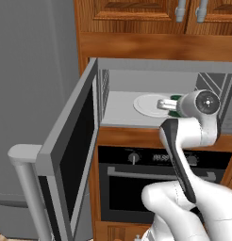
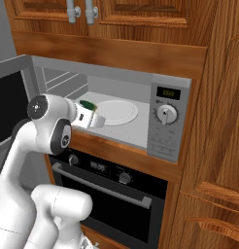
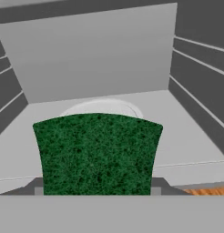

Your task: Place the sponge inside the microwave to prepare for sanitizing.

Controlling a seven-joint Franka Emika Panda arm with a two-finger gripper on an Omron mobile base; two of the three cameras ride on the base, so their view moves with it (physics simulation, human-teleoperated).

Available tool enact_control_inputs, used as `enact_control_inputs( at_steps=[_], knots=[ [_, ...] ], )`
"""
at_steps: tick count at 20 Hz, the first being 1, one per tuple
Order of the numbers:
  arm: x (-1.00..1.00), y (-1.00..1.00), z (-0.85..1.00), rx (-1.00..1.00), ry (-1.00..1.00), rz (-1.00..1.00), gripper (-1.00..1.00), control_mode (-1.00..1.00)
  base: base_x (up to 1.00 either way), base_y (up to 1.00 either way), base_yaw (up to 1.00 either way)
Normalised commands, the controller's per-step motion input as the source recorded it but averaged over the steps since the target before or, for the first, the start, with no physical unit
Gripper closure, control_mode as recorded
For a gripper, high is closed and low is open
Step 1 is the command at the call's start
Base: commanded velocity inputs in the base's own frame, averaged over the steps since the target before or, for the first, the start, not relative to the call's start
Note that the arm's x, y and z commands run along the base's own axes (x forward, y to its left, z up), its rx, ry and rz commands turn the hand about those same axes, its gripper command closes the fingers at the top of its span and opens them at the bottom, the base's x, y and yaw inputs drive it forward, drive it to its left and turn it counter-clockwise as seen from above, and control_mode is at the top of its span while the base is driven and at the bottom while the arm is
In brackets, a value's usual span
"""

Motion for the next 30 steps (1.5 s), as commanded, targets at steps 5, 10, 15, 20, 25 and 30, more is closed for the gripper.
enact_control_inputs(
  at_steps=[5, 10, 15, 20, 25, 30],
  knots=[
    [0.29, 0.00, 0.00, -0.03, 0.02, 0.01, 1.00, -1.00, 0.00, 0.00, 0.00],
    [0.38, 0.00, 0.00, -0.04, 0.00, 0.02, 1.00, -1.00, 0.00, 0.00, 0.00],
    [0.31, 0.00, -0.05, -0.02, 0.00, 0.00, 1.00, -1.00, 0.00, 0.00, 0.00],
    [0.21, 0.00, -0.20, -0.02, 0.00, 0.00, 1.00, -1.00, 0.00, 0.00, 0.00],
    [0.18, 0.00, -0.27, -0.02, 0.00, 0.00, 1.00, -1.00, 0.00, 0.00, 0.00],
    [0.18, 0.00, -0.01, 0.00, 0.00, 0.00, 1.00, -1.00, 0.00, 0.00, 0.00]
  ],
)
